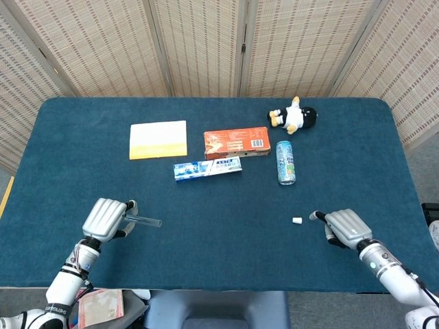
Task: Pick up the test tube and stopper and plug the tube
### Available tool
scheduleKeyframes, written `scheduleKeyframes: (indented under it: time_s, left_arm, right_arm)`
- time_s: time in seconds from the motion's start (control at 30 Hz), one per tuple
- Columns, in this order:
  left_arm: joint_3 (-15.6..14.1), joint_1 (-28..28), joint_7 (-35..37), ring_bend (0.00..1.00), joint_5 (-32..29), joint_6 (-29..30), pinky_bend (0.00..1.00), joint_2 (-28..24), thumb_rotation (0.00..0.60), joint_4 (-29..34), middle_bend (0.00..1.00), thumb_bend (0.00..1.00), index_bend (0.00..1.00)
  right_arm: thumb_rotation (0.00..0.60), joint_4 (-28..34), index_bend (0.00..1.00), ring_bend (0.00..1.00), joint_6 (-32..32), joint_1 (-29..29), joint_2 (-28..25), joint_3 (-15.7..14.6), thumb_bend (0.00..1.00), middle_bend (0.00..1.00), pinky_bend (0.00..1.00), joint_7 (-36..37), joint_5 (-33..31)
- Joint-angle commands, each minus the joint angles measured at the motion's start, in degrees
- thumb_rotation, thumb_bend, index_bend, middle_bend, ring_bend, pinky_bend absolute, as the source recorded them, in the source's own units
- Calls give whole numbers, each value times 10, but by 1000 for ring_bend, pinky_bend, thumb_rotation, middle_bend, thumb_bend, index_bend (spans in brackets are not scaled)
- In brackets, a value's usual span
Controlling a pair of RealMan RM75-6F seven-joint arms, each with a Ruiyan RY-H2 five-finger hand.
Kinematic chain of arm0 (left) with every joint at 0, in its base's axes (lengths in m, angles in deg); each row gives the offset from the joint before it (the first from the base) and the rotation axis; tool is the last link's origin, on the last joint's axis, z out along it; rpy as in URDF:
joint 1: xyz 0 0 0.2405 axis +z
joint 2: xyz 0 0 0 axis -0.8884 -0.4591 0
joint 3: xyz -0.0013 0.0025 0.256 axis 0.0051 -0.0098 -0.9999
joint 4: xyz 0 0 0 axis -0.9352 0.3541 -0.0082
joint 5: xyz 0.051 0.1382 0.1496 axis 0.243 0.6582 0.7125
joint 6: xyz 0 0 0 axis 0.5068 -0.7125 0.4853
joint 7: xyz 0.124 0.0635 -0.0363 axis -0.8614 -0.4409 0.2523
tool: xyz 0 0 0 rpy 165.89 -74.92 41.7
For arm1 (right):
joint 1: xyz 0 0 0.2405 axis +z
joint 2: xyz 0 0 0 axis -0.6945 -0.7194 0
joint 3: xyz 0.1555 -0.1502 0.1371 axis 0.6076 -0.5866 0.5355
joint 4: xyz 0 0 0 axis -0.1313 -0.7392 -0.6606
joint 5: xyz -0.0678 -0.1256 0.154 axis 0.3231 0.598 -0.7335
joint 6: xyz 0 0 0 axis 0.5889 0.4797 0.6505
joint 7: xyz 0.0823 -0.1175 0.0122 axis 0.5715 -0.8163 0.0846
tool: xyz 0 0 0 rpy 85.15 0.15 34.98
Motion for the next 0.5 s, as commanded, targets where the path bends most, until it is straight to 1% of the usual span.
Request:
scheduleKeyframes:
  time_s: [0.03, 0.23, 0.5]
  left_arm:
    - [-1, 2, -1, 1000, 3, -1, 1000, 0, 600, 3, 1000, 330, 593]
    - [-1, 6, -6, 1000, 4, -7, 1000, 0, 600, 7, 1000, 329, 593]
    - [1, 10, -11, 1000, 4, -9, 1000, -1, 600, 12, 1000, 329, 592]
  right_arm:
    - [600, -17, 242, 1000, -16, 11, 13, -3, 1000, 1000, 1000, -2, -16]
    - [600, -43, 242, 1000, -42, 27, 37, -9, 1000, 1000, 1000, -4, -37]
    - [600, -69, 242, 1000, -55, 41, 58, -14, 1000, 1000, 1000, -2, -47]
